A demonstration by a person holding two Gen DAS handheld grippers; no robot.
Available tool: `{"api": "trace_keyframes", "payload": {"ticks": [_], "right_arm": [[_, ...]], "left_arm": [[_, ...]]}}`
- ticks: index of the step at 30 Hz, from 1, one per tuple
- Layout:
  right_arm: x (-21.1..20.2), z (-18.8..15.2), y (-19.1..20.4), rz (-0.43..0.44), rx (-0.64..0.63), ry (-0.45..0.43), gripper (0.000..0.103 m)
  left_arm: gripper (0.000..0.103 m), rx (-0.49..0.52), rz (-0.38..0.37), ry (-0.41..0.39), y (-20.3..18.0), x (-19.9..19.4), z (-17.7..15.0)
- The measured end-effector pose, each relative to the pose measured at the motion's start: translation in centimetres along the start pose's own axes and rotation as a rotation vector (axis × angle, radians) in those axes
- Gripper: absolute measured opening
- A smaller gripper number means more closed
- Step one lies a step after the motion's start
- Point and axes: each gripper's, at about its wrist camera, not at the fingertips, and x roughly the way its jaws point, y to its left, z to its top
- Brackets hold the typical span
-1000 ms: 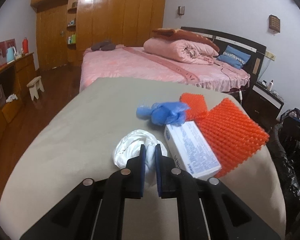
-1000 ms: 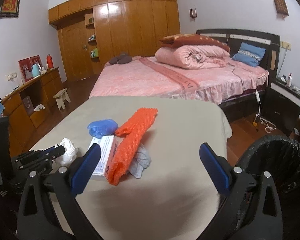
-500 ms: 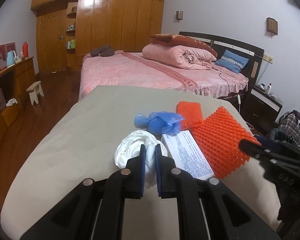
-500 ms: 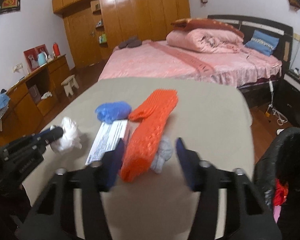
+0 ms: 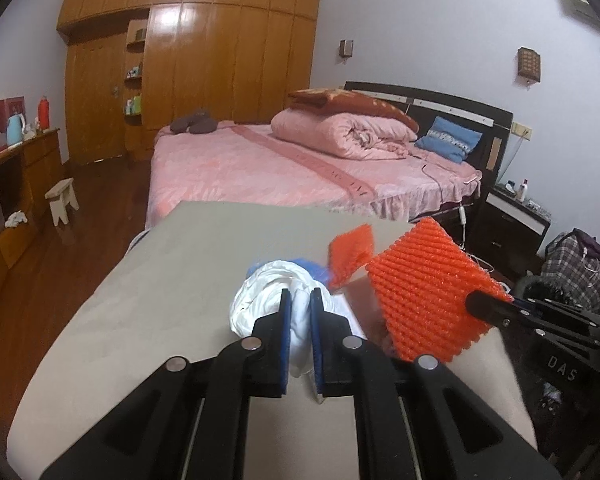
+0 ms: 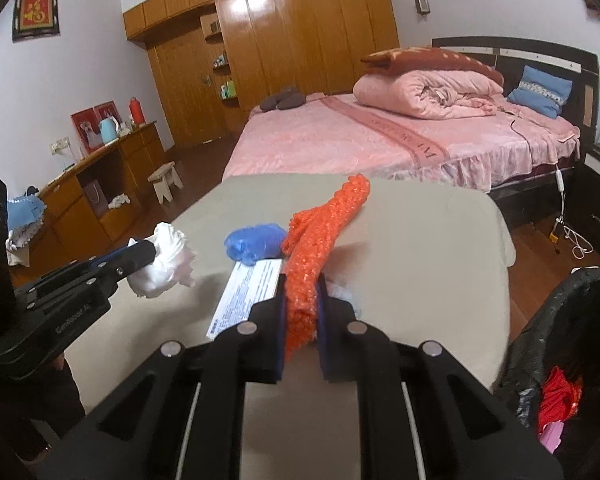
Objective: Collect trash
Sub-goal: 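Grasp the orange mesh sleeve with the right tool while the left tool holds the white cloth, then carry the cloth and mesh sleeve over the bin and open both tools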
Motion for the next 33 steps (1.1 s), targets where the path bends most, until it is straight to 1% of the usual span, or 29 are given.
{"api": "trace_keyframes", "payload": {"ticks": [7, 12, 20, 33], "right_arm": [[-3.2, 1.2, -1.2, -0.023, 0.007, -0.06, 0.012], [-5.1, 1.7, -3.0, -0.057, 0.027, -0.088, 0.012], [-8.2, 1.0, -7.4, -0.17, 0.075, -0.11, 0.012], [-12.9, -3.3, -16.4, -0.391, 0.187, -0.096, 0.012]], "left_arm": [[0.009, 0.015, -0.033, -0.039, -2.1, -1.1, 1.7], [0.009, 0.043, -0.082, -0.058, -4.6, -1.4, 2.6], [0.009, 0.082, -0.174, -0.059, -9.3, -0.9, 3.2], [0.009, 0.17, -0.386, -0.026, -19.6, 1.3, 2.4]]}}
